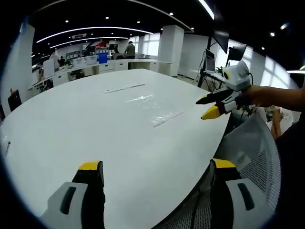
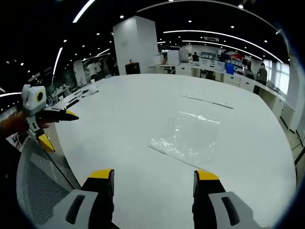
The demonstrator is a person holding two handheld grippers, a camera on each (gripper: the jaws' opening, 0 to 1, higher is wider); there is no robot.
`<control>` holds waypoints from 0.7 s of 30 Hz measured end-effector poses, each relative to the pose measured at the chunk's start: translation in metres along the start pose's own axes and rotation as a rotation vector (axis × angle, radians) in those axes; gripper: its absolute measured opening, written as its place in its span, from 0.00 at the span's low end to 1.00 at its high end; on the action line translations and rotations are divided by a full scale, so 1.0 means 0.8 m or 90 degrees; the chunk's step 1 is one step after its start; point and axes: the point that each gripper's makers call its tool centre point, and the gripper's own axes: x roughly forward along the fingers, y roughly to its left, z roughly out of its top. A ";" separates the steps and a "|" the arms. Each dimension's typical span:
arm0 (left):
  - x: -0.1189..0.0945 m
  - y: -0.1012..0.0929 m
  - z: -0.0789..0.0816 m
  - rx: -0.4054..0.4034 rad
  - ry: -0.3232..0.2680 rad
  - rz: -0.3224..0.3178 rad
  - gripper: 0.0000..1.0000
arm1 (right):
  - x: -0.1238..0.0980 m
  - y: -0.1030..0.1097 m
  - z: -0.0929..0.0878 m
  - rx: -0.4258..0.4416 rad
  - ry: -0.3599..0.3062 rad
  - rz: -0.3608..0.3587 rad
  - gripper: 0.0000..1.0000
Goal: Open the resealable bag by pulling the two sides of the seal apart until the entire bag opening is separated and visibly accessible.
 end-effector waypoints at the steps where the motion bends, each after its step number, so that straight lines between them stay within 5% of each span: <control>1: 0.000 0.000 0.000 -0.001 0.000 0.000 0.91 | 0.003 0.000 0.000 -0.002 0.002 0.000 0.66; 21: 0.007 0.000 0.003 0.014 0.014 -0.027 0.91 | 0.056 -0.016 0.015 0.027 0.009 0.004 0.60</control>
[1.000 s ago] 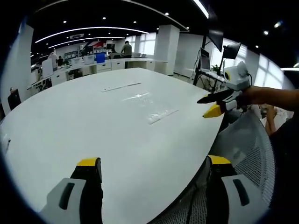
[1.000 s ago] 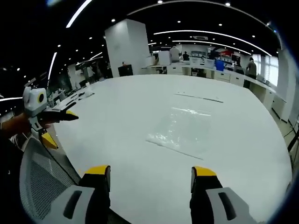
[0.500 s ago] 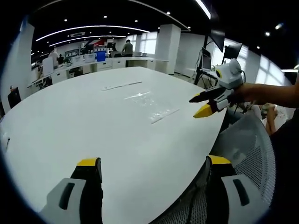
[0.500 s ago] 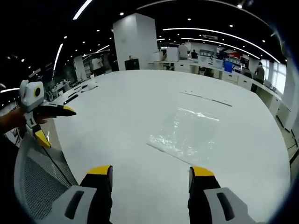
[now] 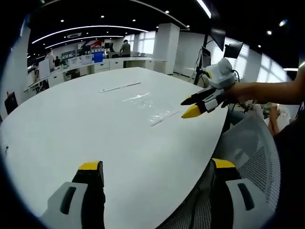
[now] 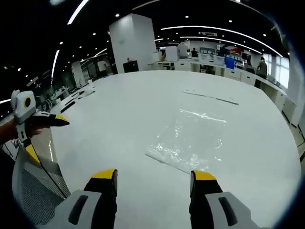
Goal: Open the resealable bag by pulling the two sides of the seal apart until the entire bag opening is separated and visibly accessible.
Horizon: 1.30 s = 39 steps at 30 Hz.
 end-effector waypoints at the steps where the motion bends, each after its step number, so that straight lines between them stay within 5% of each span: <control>1: 0.001 0.001 0.000 -0.001 0.001 -0.002 0.91 | 0.003 0.000 0.001 -0.001 0.001 0.001 0.59; 14: 0.008 0.012 0.009 0.013 -0.002 -0.021 0.90 | 0.038 0.001 0.011 -0.034 0.024 0.000 0.52; 28: 0.009 0.012 -0.003 0.004 0.008 -0.027 0.90 | 0.070 -0.011 -0.001 -0.032 0.068 -0.004 0.42; 39: 0.019 0.014 0.012 0.012 0.001 -0.026 0.90 | 0.086 -0.003 -0.012 -0.043 0.091 0.020 0.32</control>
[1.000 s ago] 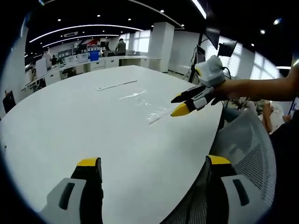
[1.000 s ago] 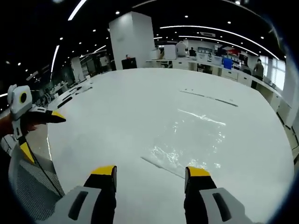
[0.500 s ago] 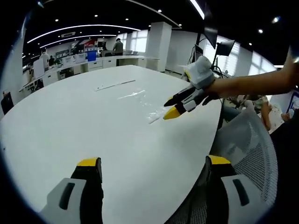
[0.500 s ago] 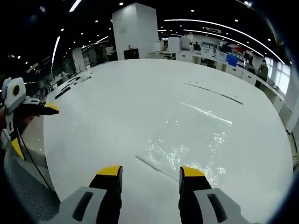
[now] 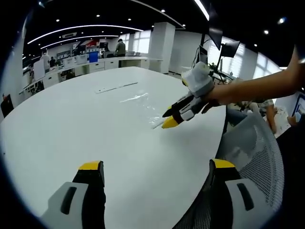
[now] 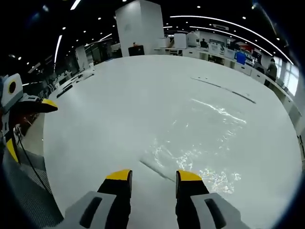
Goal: Open the resealable bag by pulling the two sides of the seal apart until the entire bag opening is separated and visibly accessible.
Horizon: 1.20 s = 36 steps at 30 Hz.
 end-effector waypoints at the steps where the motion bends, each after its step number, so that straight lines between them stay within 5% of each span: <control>1: 0.000 0.000 0.001 0.001 0.000 0.001 0.89 | 0.000 0.001 -0.001 0.000 0.002 0.001 0.30; 17: -0.004 0.000 -0.008 -0.011 0.010 0.008 0.88 | 0.009 -0.008 0.002 -0.018 -0.002 -0.028 0.16; 36: -0.006 -0.003 -0.008 -0.013 0.008 0.004 0.88 | 0.012 -0.005 -0.003 -0.048 -0.017 -0.028 0.12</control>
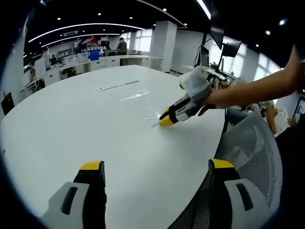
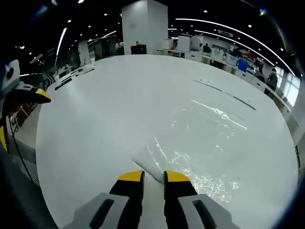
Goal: Open the resealable bag by pulling the two sides of the seal apart until the entire bag opening is separated and visibly accessible.
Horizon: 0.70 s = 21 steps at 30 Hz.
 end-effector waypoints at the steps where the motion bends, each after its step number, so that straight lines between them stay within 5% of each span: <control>1: 0.000 0.000 0.000 0.001 0.001 0.001 0.88 | 0.000 0.000 0.000 -0.004 -0.003 0.001 0.12; 21: -0.002 -0.007 -0.011 0.004 0.018 -0.006 0.86 | -0.011 0.043 -0.012 -0.057 -0.011 0.043 0.03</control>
